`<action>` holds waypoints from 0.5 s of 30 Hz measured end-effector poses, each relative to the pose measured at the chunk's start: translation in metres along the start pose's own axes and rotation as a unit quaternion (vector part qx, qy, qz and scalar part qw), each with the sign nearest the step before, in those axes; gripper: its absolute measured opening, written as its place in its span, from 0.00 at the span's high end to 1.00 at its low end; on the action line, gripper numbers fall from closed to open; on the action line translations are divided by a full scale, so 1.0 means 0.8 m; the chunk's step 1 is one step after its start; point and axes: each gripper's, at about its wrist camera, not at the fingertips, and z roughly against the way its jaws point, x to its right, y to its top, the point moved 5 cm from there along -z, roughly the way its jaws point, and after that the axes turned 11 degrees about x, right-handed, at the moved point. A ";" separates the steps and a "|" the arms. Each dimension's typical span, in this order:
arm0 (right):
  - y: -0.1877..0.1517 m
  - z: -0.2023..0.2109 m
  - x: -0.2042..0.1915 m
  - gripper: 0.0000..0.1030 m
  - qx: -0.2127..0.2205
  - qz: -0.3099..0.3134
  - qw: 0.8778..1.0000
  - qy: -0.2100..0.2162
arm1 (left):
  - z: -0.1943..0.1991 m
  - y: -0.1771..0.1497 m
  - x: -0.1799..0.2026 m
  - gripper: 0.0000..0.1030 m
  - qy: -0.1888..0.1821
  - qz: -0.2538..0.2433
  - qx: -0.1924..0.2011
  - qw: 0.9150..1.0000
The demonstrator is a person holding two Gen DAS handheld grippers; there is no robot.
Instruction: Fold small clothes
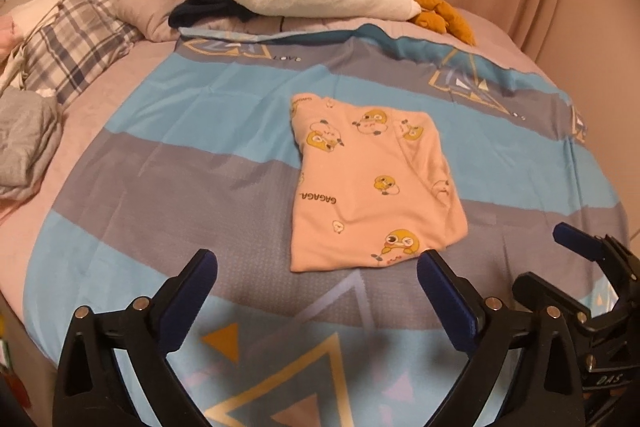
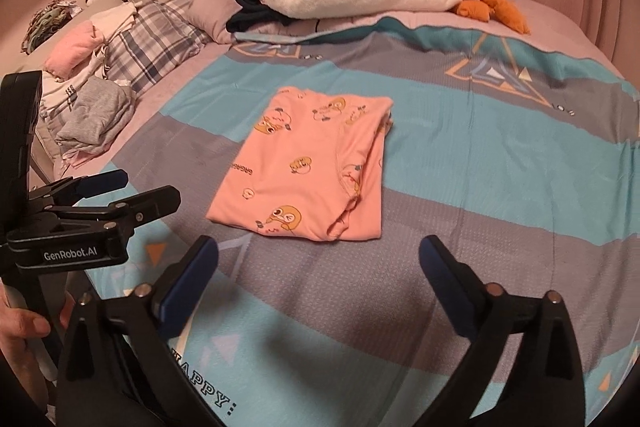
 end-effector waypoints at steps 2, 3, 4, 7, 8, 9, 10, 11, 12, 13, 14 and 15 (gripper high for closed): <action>0.001 0.005 -0.002 0.00 0.006 0.001 1.000 -0.001 | 0.008 0.003 0.003 0.02 -0.006 0.002 0.007 1.000; 0.002 0.007 -0.003 0.00 0.009 0.002 1.000 -0.002 | 0.011 0.004 0.004 0.02 -0.008 0.004 0.008 1.000; 0.003 0.009 -0.004 0.00 0.010 0.002 1.000 -0.003 | 0.013 0.004 0.004 0.02 -0.008 0.005 0.008 1.000; 0.006 0.016 -0.006 0.00 0.018 0.003 1.000 -0.008 | 0.021 0.007 0.006 0.02 -0.014 0.013 0.013 1.000; 0.007 0.019 -0.007 0.00 0.022 0.003 1.000 -0.009 | 0.023 0.007 0.005 0.02 -0.014 0.016 0.013 1.000; 0.008 0.021 -0.008 0.00 0.024 0.003 1.000 -0.010 | 0.025 0.007 0.005 0.01 -0.014 0.018 0.014 1.000; 0.009 0.024 -0.009 0.00 0.026 0.003 1.000 -0.011 | 0.026 0.008 0.006 0.01 -0.012 0.018 0.014 1.000; 0.010 0.026 -0.009 0.00 0.028 0.004 1.000 -0.011 | 0.027 0.008 0.005 0.01 -0.006 0.017 0.014 1.000; 0.011 0.028 -0.010 0.00 0.031 0.005 0.999 -0.012 | 0.028 0.008 0.006 0.01 -0.001 0.016 0.014 1.000; 0.013 0.030 -0.011 0.00 0.034 0.008 0.999 -0.015 | 0.028 0.008 0.006 0.01 0.001 0.015 0.015 1.000; 0.014 0.032 -0.012 0.00 0.036 0.011 0.999 -0.018 | 0.028 0.007 0.006 0.01 0.007 0.012 0.014 1.000; 0.015 0.034 -0.013 0.00 0.039 0.012 0.999 -0.020 | 0.029 0.007 0.006 0.01 0.012 0.011 0.015 1.000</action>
